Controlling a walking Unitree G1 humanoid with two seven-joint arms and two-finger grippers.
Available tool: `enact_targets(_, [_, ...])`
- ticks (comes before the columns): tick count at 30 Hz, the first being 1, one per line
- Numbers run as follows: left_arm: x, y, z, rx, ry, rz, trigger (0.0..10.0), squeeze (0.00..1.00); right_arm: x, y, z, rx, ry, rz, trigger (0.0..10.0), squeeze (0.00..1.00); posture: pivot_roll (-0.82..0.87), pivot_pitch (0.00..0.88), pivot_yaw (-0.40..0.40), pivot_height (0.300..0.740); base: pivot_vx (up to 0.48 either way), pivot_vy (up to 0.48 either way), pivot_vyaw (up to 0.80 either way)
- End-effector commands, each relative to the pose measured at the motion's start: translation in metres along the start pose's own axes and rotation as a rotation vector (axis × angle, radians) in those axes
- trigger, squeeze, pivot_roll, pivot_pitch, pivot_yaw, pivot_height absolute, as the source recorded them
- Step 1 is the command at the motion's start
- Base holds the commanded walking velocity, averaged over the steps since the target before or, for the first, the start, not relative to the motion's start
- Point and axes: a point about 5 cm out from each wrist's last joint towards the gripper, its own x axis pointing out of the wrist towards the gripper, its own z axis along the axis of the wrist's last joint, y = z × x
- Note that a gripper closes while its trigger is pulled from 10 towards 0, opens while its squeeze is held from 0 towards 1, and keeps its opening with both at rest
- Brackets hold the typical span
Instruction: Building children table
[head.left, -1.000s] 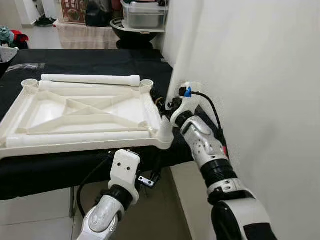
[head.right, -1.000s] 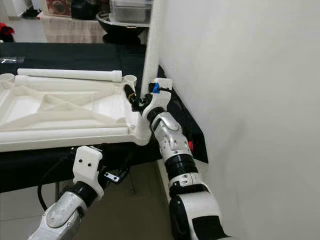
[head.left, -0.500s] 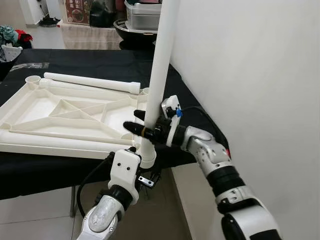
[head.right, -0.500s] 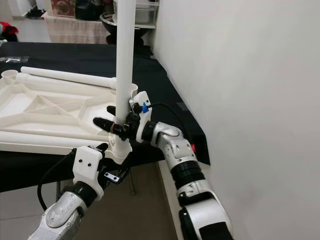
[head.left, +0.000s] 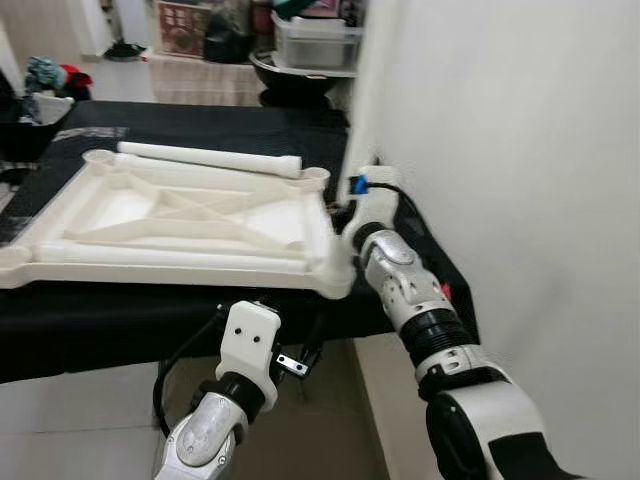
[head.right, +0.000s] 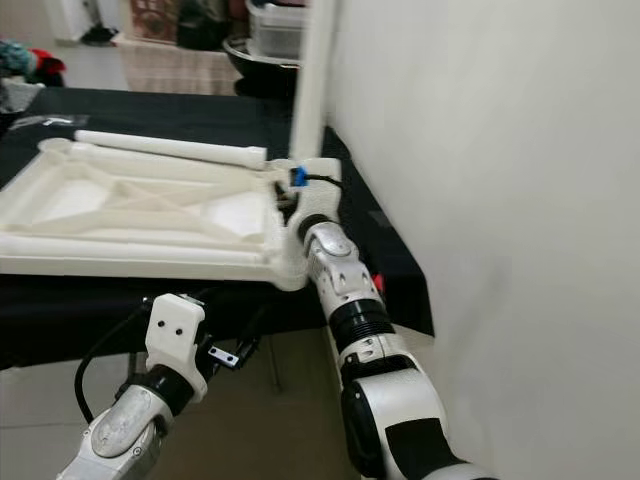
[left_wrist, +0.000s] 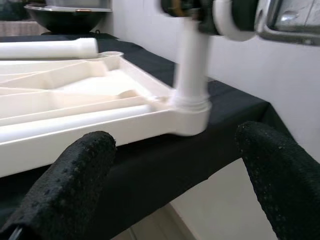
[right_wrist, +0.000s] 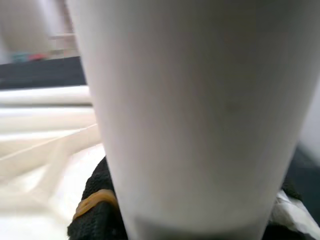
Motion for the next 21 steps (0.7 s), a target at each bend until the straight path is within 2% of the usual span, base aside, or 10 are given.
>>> enact_targets(1, [0.000,-0.002,-0.004,-0.008,0.011,-0.005,10.0,0.00,-0.002,-0.017,-0.007,0.032,0.042,-0.143,0.0,0.00,0.08,0.057,-0.135,0.740,0.000,0.000,0.00])
enact_targets(3, [0.000,-0.002,-0.004,-0.008,0.011,-0.006,10.0,0.00,-0.003,-0.018,-0.008,0.047,0.039,-0.185,0.0,0.00,0.08,0.059,-0.135,0.740,0.000,0.000,0.00])
enact_targets(4, [0.000,-0.002,-0.004,-0.009,0.011,-0.006,10.0,0.00,-0.004,-0.015,-0.009,0.059,0.039,-0.190,2.4,0.00,0.08,0.058,-0.134,0.740,0.000,0.000,0.00])
enact_targets(5, [0.000,-0.002,-0.004,-0.009,0.011,-0.006,10.0,0.00,-0.004,-0.015,-0.009,0.059,0.039,-0.190,2.4,0.00,0.08,0.058,-0.134,0.740,0.000,0.000,0.00])
enact_targets(6, [0.000,-0.003,-0.004,-0.009,0.011,-0.007,10.0,0.00,-0.005,-0.009,-0.010,0.063,0.042,-0.163,10.0,0.00,0.08,0.059,-0.136,0.740,0.000,0.000,0.00])
enact_targets(9, [0.000,-0.003,-0.004,-0.009,0.012,-0.007,10.0,0.00,-0.005,0.000,-0.010,0.070,0.034,-0.117,10.0,0.00,0.08,0.060,-0.136,0.740,0.000,0.000,0.00])
enact_targets(10, [0.000,-0.003,-0.004,-0.010,0.011,-0.006,10.0,0.00,-0.005,0.013,-0.007,0.085,0.010,-0.024,10.0,1.00,0.08,0.063,-0.135,0.740,0.000,0.000,0.00])
enact_targets(14, [0.000,-0.003,-0.004,-0.009,0.012,-0.004,10.0,0.00,-0.006,0.028,0.003,0.085,-0.073,0.083,10.0,1.00,0.08,0.065,-0.139,0.740,0.000,0.000,0.00])
enact_targets(15, [0.000,-0.002,-0.003,-0.009,0.011,-0.002,10.0,0.00,-0.008,0.041,0.006,0.121,-0.081,0.226,10.0,0.00,0.08,0.067,-0.139,0.740,0.000,0.000,0.00])
enact_targets(21, [0.000,-0.002,-0.003,-0.011,0.009,-0.001,10.0,0.00,-0.023,0.063,0.003,0.157,-0.043,0.711,10.0,0.00,0.08,0.067,-0.135,0.740,0.000,0.000,0.00])
